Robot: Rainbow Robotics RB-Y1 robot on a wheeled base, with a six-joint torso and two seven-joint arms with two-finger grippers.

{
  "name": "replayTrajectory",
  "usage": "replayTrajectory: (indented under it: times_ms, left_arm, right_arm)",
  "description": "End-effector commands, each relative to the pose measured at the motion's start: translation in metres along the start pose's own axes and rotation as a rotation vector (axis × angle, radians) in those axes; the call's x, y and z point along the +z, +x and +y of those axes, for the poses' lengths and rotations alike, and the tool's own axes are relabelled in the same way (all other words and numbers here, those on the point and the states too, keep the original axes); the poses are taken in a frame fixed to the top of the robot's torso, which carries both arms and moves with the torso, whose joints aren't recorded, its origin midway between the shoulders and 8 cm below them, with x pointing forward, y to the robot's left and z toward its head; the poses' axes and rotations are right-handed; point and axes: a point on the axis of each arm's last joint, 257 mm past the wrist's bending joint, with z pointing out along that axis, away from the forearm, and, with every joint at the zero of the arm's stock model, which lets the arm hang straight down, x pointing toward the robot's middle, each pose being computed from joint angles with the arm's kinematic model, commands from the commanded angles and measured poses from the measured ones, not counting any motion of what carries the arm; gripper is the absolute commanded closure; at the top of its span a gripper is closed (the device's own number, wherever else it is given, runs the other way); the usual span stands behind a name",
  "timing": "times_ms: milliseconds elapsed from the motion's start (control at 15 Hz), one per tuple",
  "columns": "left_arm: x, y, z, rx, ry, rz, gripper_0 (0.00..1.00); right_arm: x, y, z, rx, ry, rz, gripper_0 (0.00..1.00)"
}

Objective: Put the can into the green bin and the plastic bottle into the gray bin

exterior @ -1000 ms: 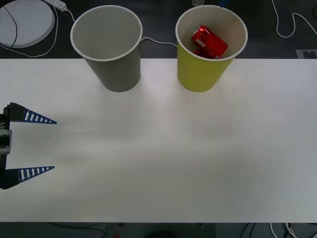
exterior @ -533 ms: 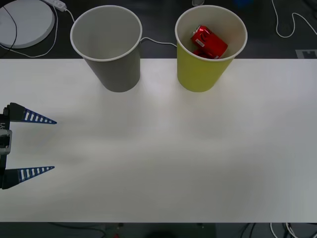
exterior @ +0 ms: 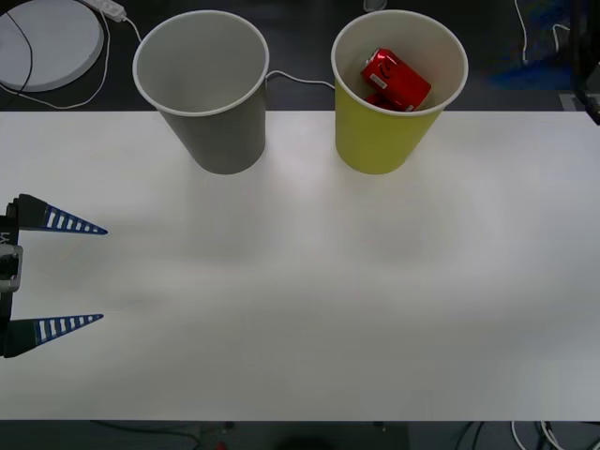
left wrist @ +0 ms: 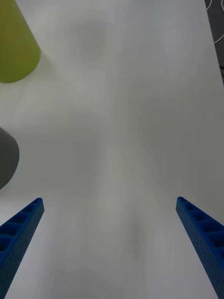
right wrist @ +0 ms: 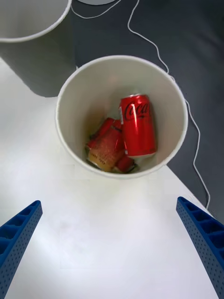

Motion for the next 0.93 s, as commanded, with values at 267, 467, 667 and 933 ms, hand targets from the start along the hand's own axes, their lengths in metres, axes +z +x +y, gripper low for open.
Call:
replayTrajectory:
  times_ms: [267, 467, 667, 933]
  left_arm:
    - [0.0, 0.0, 0.0, 0.0, 0.0, 0.0, 0.0]
    - [0.0, 0.0, 0.0, 0.0, 0.0, 0.0, 0.0]
    - [0.0, 0.0, 0.0, 0.0, 0.0, 0.0, 0.0]
    - [0.0, 0.0, 0.0, 0.0, 0.0, 0.0, 0.0]
  right_arm:
    - [-0.01, 0.061, 0.037, -0.017, 0.01, -0.006, 0.0]
    - [-0.016, 0.091, 0.056, -0.033, 0.018, 0.003, 0.0]
    - [-0.018, 0.115, 0.066, -0.059, 0.002, -0.036, 0.0]
    - [-0.025, 0.144, 0.08, -0.109, -0.018, -0.078, 0.0]
